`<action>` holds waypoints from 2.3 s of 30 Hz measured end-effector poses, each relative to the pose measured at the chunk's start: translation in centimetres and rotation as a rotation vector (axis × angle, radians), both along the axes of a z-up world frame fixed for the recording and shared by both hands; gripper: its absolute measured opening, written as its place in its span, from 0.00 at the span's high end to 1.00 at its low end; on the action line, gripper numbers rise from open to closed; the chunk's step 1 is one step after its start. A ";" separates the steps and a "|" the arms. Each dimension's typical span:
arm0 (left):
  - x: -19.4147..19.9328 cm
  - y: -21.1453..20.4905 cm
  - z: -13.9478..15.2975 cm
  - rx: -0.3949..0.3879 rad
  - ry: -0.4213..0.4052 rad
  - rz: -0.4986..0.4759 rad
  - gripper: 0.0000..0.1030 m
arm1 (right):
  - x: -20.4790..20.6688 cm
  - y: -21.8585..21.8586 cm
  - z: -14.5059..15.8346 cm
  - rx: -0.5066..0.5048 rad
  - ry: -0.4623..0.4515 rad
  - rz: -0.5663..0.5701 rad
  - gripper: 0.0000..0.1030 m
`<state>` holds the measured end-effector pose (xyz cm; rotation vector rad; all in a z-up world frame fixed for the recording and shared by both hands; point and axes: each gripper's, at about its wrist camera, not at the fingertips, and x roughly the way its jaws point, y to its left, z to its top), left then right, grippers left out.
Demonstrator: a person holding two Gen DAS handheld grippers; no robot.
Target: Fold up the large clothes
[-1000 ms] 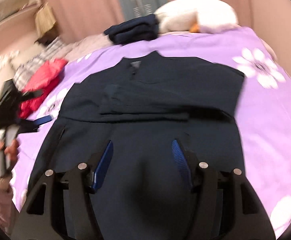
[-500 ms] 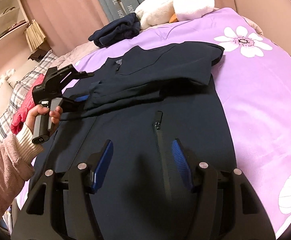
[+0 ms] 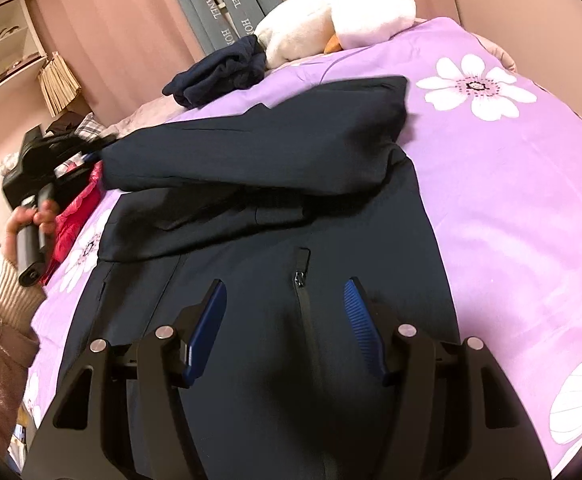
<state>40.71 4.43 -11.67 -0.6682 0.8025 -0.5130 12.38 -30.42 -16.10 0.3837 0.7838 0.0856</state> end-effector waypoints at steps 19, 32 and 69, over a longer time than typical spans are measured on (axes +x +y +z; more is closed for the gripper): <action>-3.5 4.7 -1.6 0.230 0.026 0.040 0.33 | 13.4 -8.7 1.6 0.120 0.038 -0.144 0.34; -0.6 -4.6 -5.7 0.490 0.041 -0.199 0.33 | 26.1 -12.0 -3.4 0.197 0.135 -0.152 0.95; -3.3 -4.1 -7.2 0.603 0.085 -0.152 0.15 | 17.7 -1.6 -3.3 -0.324 0.186 0.174 0.81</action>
